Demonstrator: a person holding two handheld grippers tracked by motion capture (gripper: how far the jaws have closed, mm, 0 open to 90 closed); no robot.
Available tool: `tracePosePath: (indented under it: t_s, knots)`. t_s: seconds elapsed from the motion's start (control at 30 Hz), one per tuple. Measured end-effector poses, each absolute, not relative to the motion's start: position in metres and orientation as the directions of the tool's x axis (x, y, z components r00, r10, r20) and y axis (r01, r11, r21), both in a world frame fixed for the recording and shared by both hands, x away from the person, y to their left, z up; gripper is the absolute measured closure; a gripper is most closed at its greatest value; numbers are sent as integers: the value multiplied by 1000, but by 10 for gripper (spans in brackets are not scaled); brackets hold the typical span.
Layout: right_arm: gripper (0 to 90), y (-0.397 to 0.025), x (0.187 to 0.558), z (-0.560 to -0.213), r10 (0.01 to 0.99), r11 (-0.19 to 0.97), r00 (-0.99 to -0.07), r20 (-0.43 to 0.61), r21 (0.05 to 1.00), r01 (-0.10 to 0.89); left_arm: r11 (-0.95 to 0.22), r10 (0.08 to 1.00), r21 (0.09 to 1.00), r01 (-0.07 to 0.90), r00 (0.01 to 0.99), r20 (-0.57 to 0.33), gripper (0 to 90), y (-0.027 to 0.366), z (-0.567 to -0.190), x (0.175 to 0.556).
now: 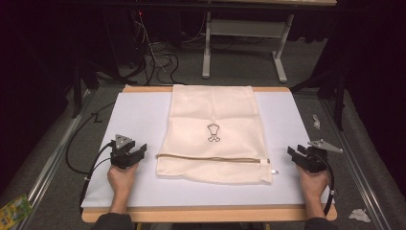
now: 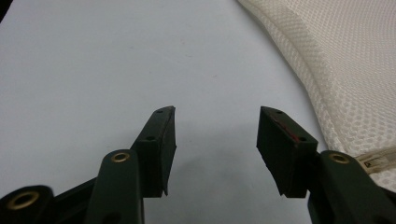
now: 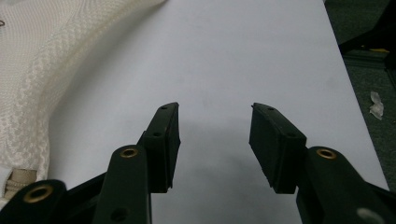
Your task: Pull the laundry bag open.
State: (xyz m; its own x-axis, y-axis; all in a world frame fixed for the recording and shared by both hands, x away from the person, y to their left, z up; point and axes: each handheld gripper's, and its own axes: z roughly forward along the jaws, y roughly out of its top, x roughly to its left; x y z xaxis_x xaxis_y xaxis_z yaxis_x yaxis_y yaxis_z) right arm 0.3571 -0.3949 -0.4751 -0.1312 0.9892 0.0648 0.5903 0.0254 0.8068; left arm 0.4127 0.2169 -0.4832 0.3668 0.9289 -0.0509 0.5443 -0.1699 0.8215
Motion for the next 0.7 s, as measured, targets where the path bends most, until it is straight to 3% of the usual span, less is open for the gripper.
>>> tracePosePath:
  t_s: [0.3, 0.7]
  knots:
    - [504, -392, 356, -476, 993, 43, -112, 28, 807, 589, -187, 923, 813, 551, 382, -47, 404, 216, -485, 413]
    - [478, -391, 356, -476, 994, 45, -105, 22, 804, 593, -186, 924, 813, 552, 381, -47, 400, 215, -485, 413]
